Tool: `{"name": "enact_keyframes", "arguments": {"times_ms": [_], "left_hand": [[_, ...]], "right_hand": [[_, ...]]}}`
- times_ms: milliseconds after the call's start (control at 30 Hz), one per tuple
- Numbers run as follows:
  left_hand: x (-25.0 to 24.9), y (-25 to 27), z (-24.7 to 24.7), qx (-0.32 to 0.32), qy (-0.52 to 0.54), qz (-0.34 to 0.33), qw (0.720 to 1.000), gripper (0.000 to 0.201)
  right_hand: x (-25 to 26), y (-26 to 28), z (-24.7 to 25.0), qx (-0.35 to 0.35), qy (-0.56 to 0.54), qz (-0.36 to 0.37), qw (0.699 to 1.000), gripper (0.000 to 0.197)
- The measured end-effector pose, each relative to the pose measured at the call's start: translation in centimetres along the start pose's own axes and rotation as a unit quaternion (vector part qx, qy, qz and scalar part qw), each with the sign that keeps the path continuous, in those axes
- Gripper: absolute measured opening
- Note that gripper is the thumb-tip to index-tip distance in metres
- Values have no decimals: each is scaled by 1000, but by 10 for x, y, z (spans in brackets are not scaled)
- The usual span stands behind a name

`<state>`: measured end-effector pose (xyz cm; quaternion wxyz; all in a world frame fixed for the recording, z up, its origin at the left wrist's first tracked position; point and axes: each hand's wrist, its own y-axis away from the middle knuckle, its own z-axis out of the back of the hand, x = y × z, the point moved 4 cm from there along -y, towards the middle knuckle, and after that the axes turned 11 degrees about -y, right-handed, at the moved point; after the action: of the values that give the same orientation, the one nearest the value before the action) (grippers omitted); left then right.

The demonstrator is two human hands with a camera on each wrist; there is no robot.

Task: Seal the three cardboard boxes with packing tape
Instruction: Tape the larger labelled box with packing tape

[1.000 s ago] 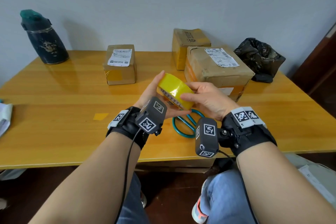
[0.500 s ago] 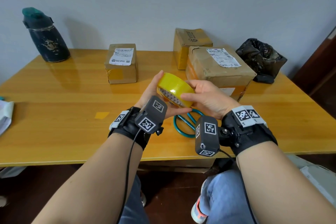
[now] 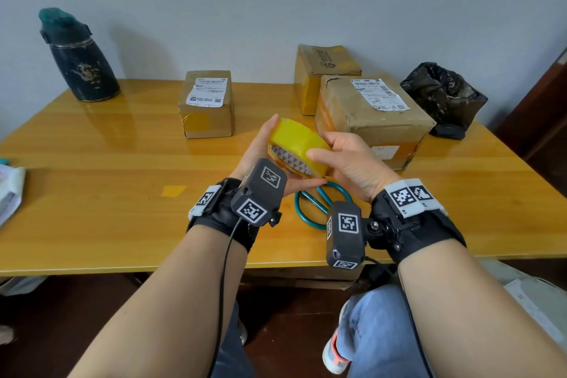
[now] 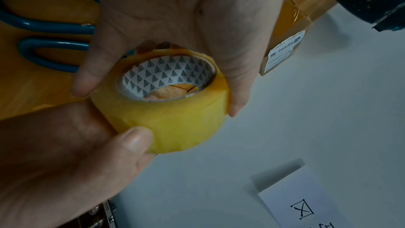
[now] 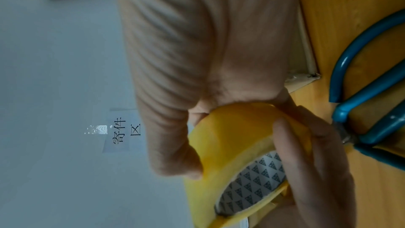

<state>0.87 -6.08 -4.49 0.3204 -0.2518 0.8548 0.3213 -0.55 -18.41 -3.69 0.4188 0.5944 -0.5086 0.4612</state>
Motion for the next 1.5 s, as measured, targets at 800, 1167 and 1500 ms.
{"name": "enact_keyframes", "arguments": {"times_ms": [800,1167,1500], "left_hand": [[11,-11,2,-46,84,22,995,57],[11,-14,5,-101,37,2,994,16],[6,2,-3,-132,-54,-48,989,10]], "right_hand": [[-2,8,4,15,-63,-10,998,22],[-8,7,7,-60,-63,-5,996,17],[-5,6,2,-45,-81,-8,996,35]]}}
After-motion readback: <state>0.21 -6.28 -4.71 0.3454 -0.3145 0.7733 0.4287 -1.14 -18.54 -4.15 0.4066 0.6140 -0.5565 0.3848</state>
